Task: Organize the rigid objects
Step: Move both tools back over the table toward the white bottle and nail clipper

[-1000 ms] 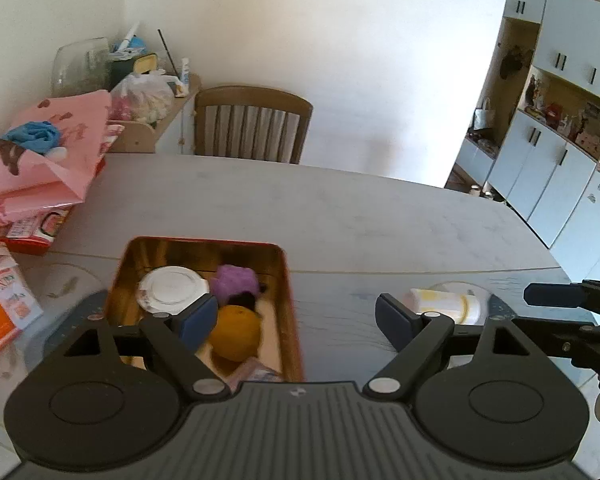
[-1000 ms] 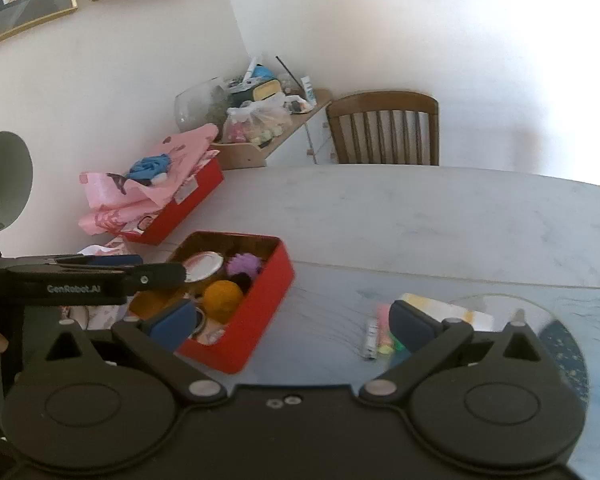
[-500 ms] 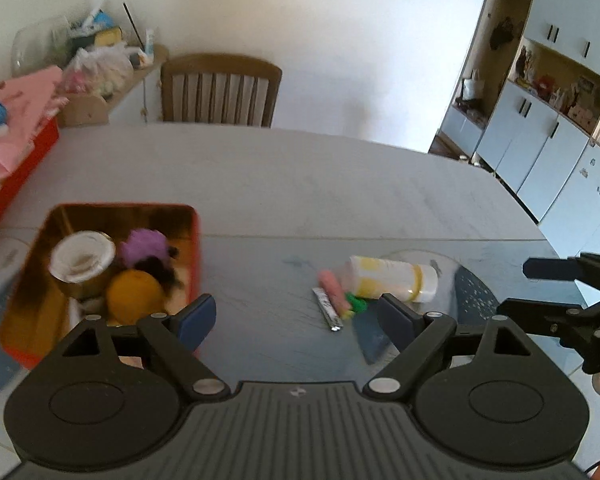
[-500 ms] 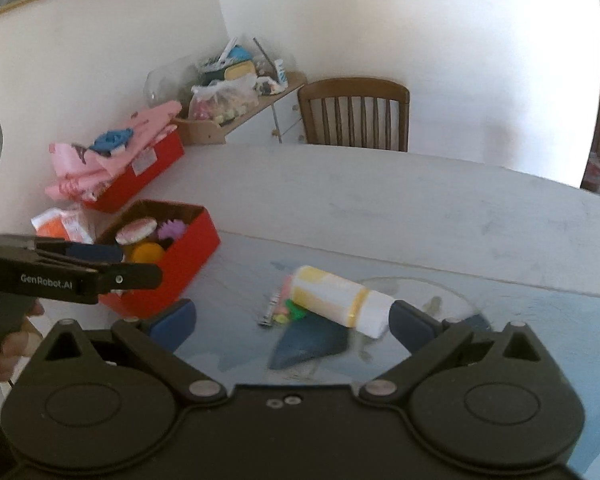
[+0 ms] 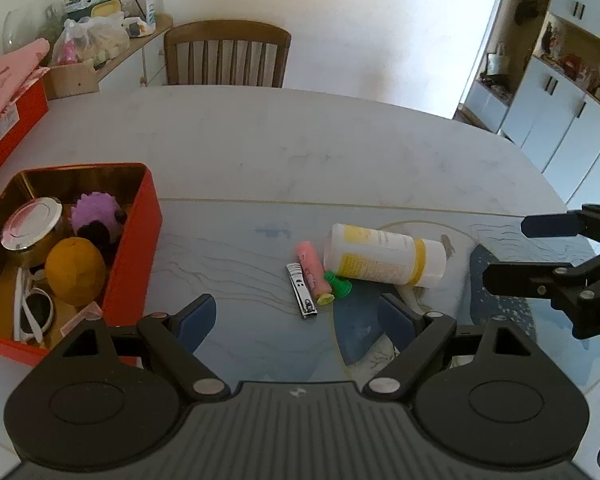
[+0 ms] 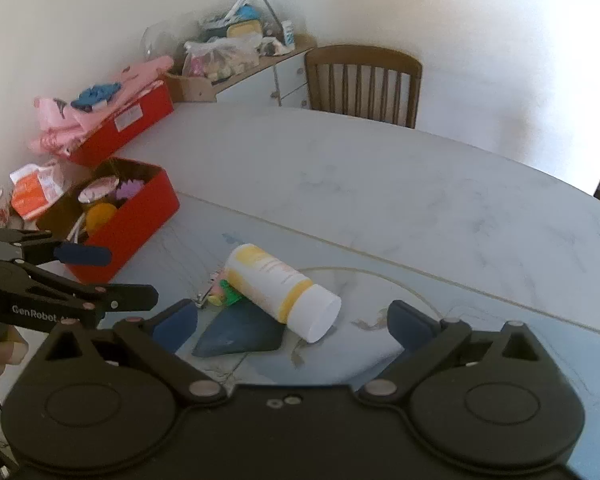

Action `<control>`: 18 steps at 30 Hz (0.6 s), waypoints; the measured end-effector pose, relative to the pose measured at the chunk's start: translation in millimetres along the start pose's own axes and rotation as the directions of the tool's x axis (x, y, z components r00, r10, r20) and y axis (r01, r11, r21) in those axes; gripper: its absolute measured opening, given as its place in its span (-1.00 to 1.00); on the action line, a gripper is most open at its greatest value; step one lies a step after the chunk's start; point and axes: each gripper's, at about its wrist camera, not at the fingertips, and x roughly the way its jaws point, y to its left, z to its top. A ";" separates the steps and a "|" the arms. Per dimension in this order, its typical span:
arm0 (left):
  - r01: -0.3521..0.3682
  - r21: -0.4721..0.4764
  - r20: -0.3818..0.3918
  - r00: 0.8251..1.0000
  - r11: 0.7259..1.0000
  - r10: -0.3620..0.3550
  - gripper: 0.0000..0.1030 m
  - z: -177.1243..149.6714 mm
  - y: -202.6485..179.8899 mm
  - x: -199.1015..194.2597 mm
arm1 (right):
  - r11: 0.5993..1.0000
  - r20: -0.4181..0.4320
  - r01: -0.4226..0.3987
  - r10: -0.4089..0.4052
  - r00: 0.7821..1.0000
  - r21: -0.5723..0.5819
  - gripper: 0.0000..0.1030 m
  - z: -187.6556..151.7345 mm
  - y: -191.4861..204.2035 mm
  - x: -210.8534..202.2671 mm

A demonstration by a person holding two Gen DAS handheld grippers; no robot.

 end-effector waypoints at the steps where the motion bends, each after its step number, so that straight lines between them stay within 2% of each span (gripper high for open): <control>1: -0.007 -0.003 -0.001 1.000 1.000 0.007 0.71 -0.5 -1.5 3.0 | 1.000 -0.006 -0.007 0.007 1.000 -0.010 0.95 1.5 -1.5 2.9; 11: -0.065 -0.076 -0.030 0.998 0.995 0.063 0.71 -1.0 -4.4 33.4 | 0.992 -0.075 -0.039 0.031 0.997 -0.117 0.77 10.3 -9.6 38.6; 18: -0.121 -0.043 -0.054 0.991 0.992 0.118 0.70 -8.1 -6.7 49.7 | 0.981 -0.111 -0.063 0.043 0.993 -0.186 0.60 10.5 -9.6 55.0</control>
